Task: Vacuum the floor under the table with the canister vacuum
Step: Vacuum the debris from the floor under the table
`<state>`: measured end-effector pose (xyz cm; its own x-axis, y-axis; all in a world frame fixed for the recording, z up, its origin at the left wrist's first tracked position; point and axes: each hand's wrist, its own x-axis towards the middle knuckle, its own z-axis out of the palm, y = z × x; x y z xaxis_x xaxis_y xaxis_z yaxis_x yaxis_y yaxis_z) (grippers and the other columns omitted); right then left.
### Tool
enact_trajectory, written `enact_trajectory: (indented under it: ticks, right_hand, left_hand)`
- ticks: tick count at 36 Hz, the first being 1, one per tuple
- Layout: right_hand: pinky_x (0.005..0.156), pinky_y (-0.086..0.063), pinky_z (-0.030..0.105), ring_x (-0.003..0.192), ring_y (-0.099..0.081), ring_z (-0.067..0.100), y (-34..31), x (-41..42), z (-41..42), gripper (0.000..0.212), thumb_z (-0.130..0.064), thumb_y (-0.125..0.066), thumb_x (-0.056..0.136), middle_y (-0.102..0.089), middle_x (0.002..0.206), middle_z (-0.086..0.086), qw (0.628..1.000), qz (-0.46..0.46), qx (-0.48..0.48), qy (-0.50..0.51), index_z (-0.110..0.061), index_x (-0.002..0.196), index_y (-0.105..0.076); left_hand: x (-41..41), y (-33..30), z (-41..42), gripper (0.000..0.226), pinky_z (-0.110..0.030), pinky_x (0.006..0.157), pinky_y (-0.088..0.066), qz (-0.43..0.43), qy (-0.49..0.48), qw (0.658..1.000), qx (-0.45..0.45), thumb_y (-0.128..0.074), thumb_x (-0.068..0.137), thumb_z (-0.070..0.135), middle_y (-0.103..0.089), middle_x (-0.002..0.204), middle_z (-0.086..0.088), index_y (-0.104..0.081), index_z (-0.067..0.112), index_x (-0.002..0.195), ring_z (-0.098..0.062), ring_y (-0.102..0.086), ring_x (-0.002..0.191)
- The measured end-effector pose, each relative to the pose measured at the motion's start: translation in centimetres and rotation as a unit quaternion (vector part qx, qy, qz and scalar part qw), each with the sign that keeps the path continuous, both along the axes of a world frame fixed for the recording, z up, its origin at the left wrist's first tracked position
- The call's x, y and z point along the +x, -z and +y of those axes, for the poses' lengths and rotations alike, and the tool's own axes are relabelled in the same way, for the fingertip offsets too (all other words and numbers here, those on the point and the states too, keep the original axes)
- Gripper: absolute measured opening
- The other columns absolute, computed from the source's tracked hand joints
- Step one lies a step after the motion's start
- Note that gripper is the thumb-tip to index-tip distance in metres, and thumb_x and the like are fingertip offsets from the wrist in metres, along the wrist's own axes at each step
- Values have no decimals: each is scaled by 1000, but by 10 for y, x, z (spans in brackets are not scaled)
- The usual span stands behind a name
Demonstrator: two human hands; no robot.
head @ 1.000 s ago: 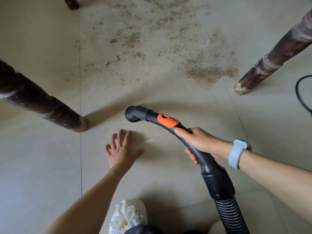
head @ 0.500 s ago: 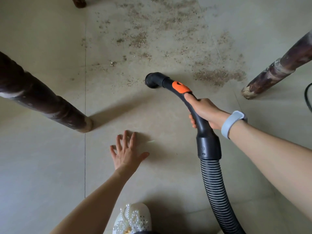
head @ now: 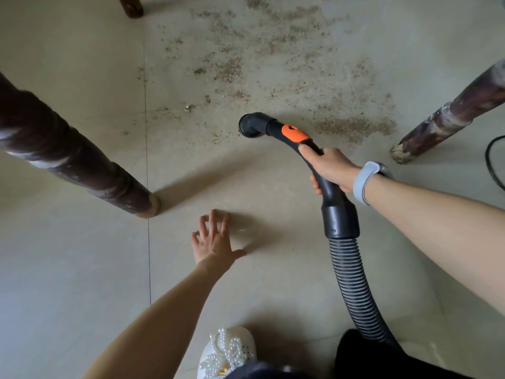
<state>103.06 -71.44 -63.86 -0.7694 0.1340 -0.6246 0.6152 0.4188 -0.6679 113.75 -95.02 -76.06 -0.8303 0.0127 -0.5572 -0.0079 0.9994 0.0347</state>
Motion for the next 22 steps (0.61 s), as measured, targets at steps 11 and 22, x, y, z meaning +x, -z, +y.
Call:
enact_trajectory:
  ticks: [11,22]
  right_hand:
    - [44,-44,23,50,-61,25,17,6,-21,30,-39,-46,93,-56,80,4,989,95,103,-45,-10,98,-46]
    - [46,-50,33,44,-57,26,10,-24,16,31,-39,-44,95,-54,69,9,975,114,116,-154,-8,94,-44]
  left_hand:
    - [-32,-3,-3,98,-45,108,-26,-3,-6,1000,29,-61,79,62,9,158,-2,-3,29,151,-28,3,144]
    - [-37,-15,-16,95,-52,112,-22,-46,-71,994,71,-59,86,54,13,159,-3,5,31,152,-30,5,146]
